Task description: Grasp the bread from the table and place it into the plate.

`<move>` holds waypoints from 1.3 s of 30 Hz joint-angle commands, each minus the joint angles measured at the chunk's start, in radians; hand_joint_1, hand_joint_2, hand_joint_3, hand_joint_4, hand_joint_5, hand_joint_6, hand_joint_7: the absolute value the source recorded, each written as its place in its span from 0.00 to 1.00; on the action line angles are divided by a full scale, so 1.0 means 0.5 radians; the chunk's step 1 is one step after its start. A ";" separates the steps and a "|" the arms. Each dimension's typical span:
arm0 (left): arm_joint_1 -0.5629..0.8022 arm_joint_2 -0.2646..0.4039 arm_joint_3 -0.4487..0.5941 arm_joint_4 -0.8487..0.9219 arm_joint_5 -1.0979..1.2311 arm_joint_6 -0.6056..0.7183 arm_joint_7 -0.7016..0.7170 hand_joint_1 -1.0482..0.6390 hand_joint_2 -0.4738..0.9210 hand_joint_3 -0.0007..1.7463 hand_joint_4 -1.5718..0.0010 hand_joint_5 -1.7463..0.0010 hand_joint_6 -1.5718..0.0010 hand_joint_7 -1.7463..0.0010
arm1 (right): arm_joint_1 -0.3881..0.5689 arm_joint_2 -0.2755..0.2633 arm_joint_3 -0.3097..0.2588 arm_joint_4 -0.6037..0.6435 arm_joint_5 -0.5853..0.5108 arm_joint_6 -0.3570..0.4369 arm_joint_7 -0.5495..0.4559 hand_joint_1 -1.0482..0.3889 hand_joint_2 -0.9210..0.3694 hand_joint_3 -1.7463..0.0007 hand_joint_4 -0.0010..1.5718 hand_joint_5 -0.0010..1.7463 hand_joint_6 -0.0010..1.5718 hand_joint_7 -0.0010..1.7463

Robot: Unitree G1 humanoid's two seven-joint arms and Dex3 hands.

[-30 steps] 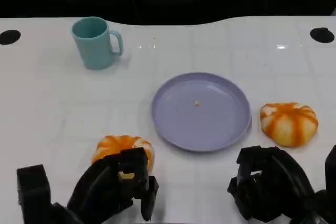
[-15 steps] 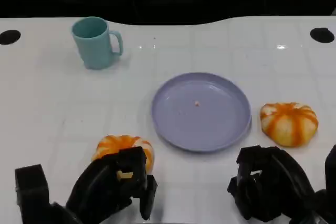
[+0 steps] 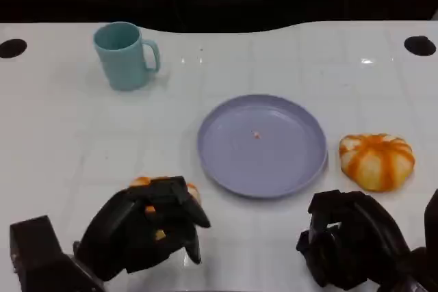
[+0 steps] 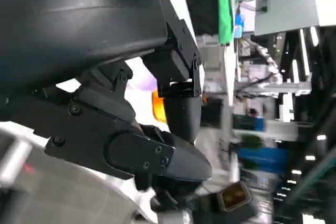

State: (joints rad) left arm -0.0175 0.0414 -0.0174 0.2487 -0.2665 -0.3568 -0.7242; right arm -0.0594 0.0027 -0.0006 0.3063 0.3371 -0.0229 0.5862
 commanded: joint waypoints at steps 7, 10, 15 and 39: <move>0.034 0.117 -0.033 -0.167 0.223 -0.207 0.190 0.18 0.98 0.03 0.66 0.34 0.85 0.53 | -0.025 -0.016 -0.015 0.020 -0.016 -0.024 0.000 0.00 0.67 0.19 0.95 0.81 1.00 0.58; 0.032 0.161 -0.048 -0.201 0.319 -0.231 0.256 0.19 0.97 0.02 0.67 0.35 0.87 0.54 | -0.035 -0.013 -0.018 0.041 -0.021 -0.048 0.005 0.00 0.67 0.18 0.96 0.81 1.00 0.58; 0.058 0.237 -0.074 -0.327 0.550 -0.196 0.424 0.18 0.96 0.01 0.72 0.36 0.91 0.56 | -0.031 -0.013 -0.011 0.031 -0.030 -0.047 0.001 0.00 0.66 0.19 0.96 0.81 1.00 0.58; 0.232 0.467 -0.249 -1.123 2.225 0.204 1.156 0.15 0.97 0.00 0.91 0.38 0.99 0.61 | -0.053 -0.011 -0.016 0.060 -0.030 -0.045 0.000 0.00 0.67 0.18 0.96 0.81 1.00 0.58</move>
State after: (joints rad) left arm 0.0940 0.2547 -0.1282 -0.2804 0.7906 -0.2934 -0.1656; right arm -0.0752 0.0047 -0.0007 0.3328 0.3184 -0.0411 0.5843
